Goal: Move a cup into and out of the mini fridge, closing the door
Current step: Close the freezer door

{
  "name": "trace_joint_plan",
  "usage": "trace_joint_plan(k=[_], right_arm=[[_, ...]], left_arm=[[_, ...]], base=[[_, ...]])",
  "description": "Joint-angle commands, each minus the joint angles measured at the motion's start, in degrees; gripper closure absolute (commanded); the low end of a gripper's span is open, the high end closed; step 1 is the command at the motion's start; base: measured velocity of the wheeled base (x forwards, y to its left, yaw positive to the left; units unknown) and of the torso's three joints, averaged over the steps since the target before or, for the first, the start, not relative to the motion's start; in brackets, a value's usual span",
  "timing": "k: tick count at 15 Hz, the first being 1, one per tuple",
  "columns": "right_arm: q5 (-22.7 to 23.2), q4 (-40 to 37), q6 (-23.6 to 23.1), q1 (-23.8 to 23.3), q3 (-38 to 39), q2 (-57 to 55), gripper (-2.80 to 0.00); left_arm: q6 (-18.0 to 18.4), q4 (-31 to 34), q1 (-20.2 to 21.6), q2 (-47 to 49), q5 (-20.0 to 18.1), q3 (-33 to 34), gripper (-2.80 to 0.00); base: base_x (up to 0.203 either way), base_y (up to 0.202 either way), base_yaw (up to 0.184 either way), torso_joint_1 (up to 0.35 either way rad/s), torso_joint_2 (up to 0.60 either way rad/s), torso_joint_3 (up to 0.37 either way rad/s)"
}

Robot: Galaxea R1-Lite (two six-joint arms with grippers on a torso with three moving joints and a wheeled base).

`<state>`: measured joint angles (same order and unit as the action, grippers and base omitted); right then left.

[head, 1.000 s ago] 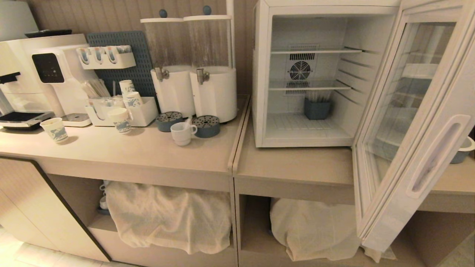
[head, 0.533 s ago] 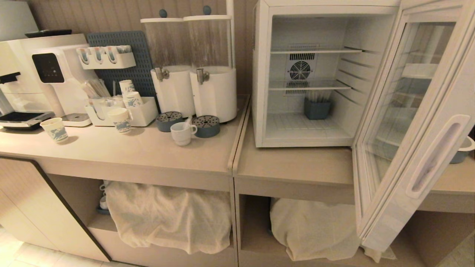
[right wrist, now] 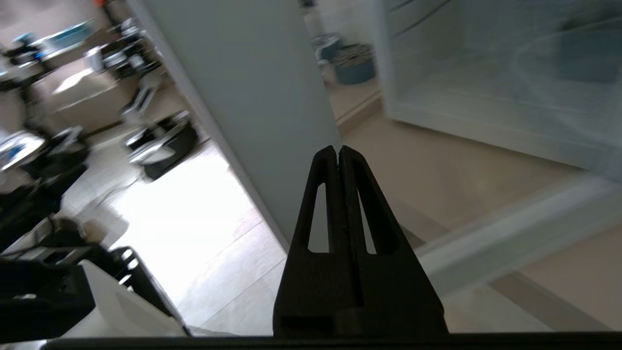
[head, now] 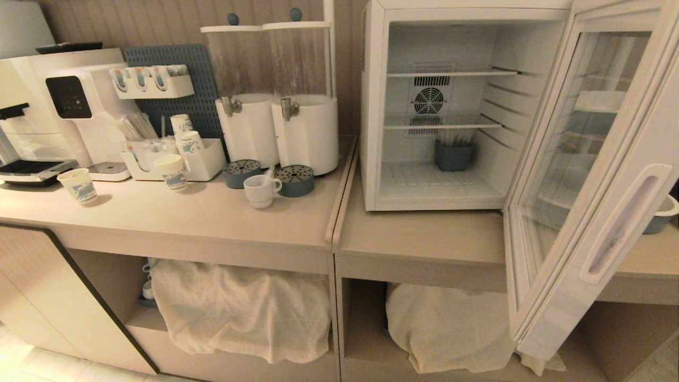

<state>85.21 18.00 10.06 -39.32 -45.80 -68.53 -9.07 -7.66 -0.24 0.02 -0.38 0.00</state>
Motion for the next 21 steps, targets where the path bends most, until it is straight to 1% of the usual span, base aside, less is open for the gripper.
trace_joint_plan(k=[1,2,4,7,9,10,11,13,14,15,18,19,21], right_arm=[[-6.0,2.0,0.0,9.9,0.3,-5.5,0.0],[-8.7,4.1,0.0,13.3,0.2,-8.1,0.0],[-14.5,8.5,0.2,17.8,0.4,-11.4,0.0],[-19.0,9.4,0.2,22.0,0.3,-12.8,0.0],[-25.6,9.5,0.2,27.4,-0.2,-13.1,0.0],[-30.3,9.4,0.2,30.2,-1.0,-13.6,0.0],[-35.9,9.1,0.4,33.1,-2.4,-14.1,0.0],[-48.7,8.4,1.1,39.9,-6.4,-16.1,0.0],[-55.7,7.8,2.4,43.7,-10.3,-17.9,0.0],[-61.3,6.9,3.8,47.0,-14.2,-20.3,0.0],[-73.3,2.6,5.4,52.5,-24.4,-27.5,0.0],[-76.6,1.5,5.7,53.4,-27.2,-29.8,0.0],[-81.6,-0.6,5.8,54.2,-33.6,-35.1,0.0]], left_arm=[[-0.1,-0.1,0.0,-0.3,0.0,2.3,0.0],[-0.1,-0.1,0.0,-0.3,0.0,2.3,0.0],[-0.1,-0.1,0.1,-0.3,0.0,2.3,0.0],[-0.2,-0.1,0.1,-0.3,0.0,2.3,0.0],[-0.2,-0.1,0.0,-0.3,0.0,2.3,0.0],[-0.2,-0.1,0.0,-0.3,0.0,2.3,0.0],[-0.2,-0.1,0.1,-0.3,0.0,2.3,0.0],[-0.2,-0.1,0.0,-0.3,0.0,2.3,0.0],[-0.3,-0.1,0.0,-0.3,0.1,2.3,0.0],[-0.4,-0.1,0.0,-0.3,0.1,2.3,0.0],[-0.5,-0.1,0.1,-0.3,0.1,2.3,0.0],[-0.5,-0.1,0.1,-0.3,0.1,2.3,0.0],[-0.5,-0.1,0.1,-0.3,0.1,2.3,0.0]], base=[[0.0,0.0,0.0,0.0,0.0,0.0],[0.0,0.0,0.0,0.0,0.0,0.0],[0.0,0.0,0.0,0.0,0.0,0.0],[0.0,0.0,0.0,0.0,0.0,0.0],[0.0,0.0,0.0,0.0,0.0,0.0],[0.0,0.0,0.0,0.0,0.0,0.0],[0.0,0.0,0.0,0.0,0.0,0.0],[0.0,0.0,0.0,0.0,0.0,0.0],[0.0,0.0,0.0,0.0,0.0,0.0],[0.0,0.0,0.0,0.0,0.0,0.0],[0.0,0.0,0.0,0.0,0.0,0.0],[0.0,0.0,0.0,0.0,0.0,0.0],[0.0,0.0,0.0,0.0,0.0,0.0]])
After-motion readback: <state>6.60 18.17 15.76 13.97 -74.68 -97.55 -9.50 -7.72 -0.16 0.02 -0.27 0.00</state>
